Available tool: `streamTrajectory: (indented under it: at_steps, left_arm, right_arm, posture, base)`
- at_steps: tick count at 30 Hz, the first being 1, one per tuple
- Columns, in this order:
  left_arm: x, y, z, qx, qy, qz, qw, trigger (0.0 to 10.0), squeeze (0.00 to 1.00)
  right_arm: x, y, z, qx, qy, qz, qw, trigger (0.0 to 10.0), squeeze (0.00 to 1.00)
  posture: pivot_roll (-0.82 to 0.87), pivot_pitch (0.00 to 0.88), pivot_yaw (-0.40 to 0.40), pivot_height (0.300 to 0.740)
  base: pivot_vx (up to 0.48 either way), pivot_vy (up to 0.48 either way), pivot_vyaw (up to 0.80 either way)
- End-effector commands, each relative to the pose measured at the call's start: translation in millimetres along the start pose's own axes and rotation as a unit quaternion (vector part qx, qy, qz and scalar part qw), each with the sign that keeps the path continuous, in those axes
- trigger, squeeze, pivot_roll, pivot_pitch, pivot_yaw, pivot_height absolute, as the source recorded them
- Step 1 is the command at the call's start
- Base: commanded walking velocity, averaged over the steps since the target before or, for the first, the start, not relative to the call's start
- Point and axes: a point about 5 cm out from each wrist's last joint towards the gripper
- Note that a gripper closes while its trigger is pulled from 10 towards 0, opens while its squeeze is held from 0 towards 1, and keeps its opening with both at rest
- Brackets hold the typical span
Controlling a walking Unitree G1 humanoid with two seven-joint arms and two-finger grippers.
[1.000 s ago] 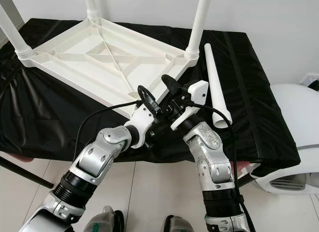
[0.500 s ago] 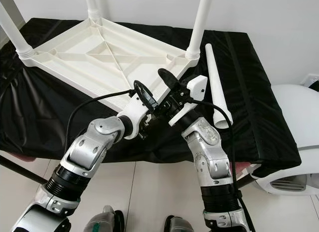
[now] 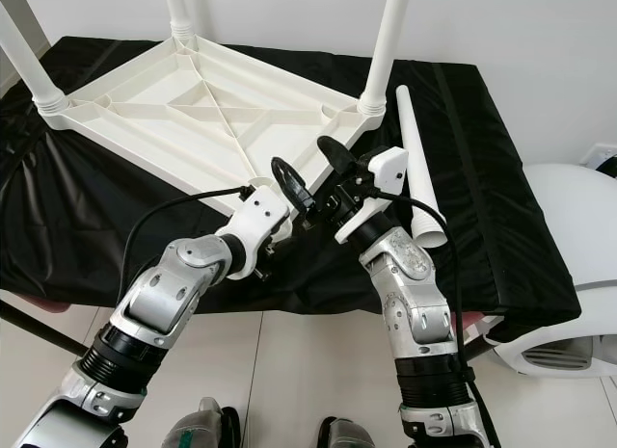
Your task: Building children table
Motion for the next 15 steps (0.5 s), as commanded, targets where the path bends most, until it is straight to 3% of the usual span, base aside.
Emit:
streamTrajectory:
  at_steps: [1,6,15]
  left_arm:
    - [2.7,-2.9,-15.3,0.037,0.007,0.019,0.999,10.0,0.0]
    - [-3.1,-5.7,-16.7,0.043,-0.005,0.004,0.999,10.0,0.0]
    - [-3.2,-7.8,-17.4,0.048,-0.011,-0.002,0.999,10.0,0.0]
  right_arm:
    - [-0.9,0.4,0.4,-0.001,0.002,-0.002,1.0,10.0,0.0]
    - [-2.9,3.2,-0.3,0.006,0.004,-0.003,1.0,10.0,0.0]
    - [-16.2,38.7,-12.4,0.064,0.015,-0.025,0.998,10.0,0.0]
  posture:
    - [0.03,0.063,0.014,0.74]
    - [0.02,0.057,0.013,0.74]
    - [0.0,0.073,0.018,0.74]
  base:
    - [0.0,0.0,0.0]
    - [0.0,0.0,0.0]
    - [0.0,0.0,0.0]
Point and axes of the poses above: a point about 5 cm out from each wrist's last joint towards the gripper, its own y axis pointing back from the gripper into the wrist, its own z axis along the axis of the wrist's last joint, x = y × z, and after that the axes turned 12 degrees about y, right-handed
